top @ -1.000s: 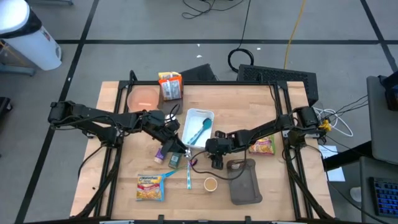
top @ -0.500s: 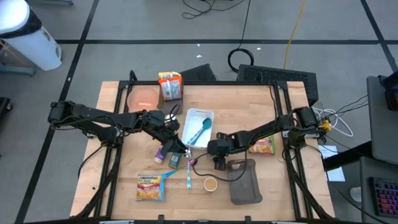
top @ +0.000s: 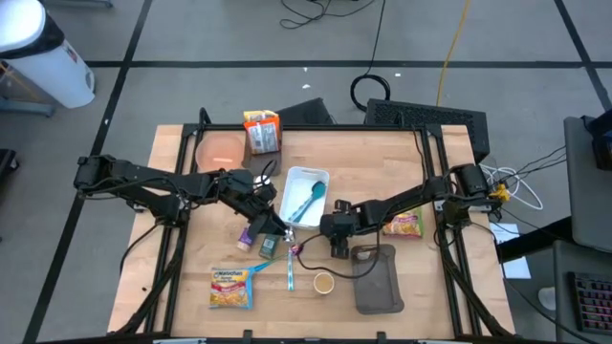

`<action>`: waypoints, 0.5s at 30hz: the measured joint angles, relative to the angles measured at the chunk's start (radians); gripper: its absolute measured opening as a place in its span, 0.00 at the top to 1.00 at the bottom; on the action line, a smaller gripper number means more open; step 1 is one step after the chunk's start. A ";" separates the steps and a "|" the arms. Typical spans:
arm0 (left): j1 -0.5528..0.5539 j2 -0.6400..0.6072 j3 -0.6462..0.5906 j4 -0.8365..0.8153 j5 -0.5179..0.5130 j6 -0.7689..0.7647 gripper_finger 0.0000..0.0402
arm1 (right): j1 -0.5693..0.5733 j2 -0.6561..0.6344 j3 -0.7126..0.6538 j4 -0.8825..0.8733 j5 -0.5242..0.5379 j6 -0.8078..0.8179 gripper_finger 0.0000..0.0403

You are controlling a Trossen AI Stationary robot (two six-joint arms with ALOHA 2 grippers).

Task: Pick & Place Food Item
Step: Put the brown seasoning bottle into the bottom black bin

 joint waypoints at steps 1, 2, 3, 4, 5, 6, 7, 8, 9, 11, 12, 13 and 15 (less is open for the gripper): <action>0.000 0.000 0.000 0.000 -0.001 -0.003 0.60 | 0.000 -0.010 0.000 -0.003 -0.001 0.000 0.55; 0.000 0.000 0.000 0.001 -0.004 -0.010 0.60 | -0.001 -0.026 0.000 -0.009 -0.001 -0.001 0.55; 0.000 0.000 0.000 0.003 -0.005 -0.017 0.60 | -0.004 -0.047 0.000 -0.008 -0.002 -0.001 0.55; 0.001 0.000 0.000 0.005 -0.005 -0.024 0.60 | -0.008 -0.068 0.001 -0.002 -0.001 0.000 0.55; 0.003 0.000 0.000 0.006 -0.005 -0.031 0.60 | -0.012 -0.092 0.001 -0.003 -0.001 0.000 0.55; 0.005 0.000 0.000 0.009 -0.005 -0.041 0.60 | -0.014 -0.121 0.001 -0.012 0.001 0.000 0.55; 0.009 0.000 0.000 0.014 -0.006 -0.051 0.60 | -0.018 -0.149 0.001 -0.020 0.002 0.000 0.55; 0.013 0.000 0.000 0.022 -0.006 -0.062 0.60 | -0.023 -0.178 0.000 -0.021 0.002 0.000 0.55; 0.018 0.000 0.000 0.038 -0.007 -0.079 0.60 | -0.028 -0.211 0.001 -0.016 0.002 0.000 0.55; 0.028 0.001 0.000 0.091 -0.023 -0.138 0.60 | -0.039 -0.281 0.001 -0.019 0.005 0.000 0.55; 0.034 0.001 0.000 0.124 -0.037 -0.179 0.60 | -0.045 -0.314 0.001 -0.017 0.009 0.000 0.55; 0.041 0.001 0.000 0.160 -0.059 -0.227 0.60 | -0.047 -0.347 0.001 -0.015 0.026 0.000 0.55; 0.056 0.001 0.000 0.233 -0.123 -0.336 0.60 | -0.049 -0.402 0.002 -0.024 0.074 -0.004 0.55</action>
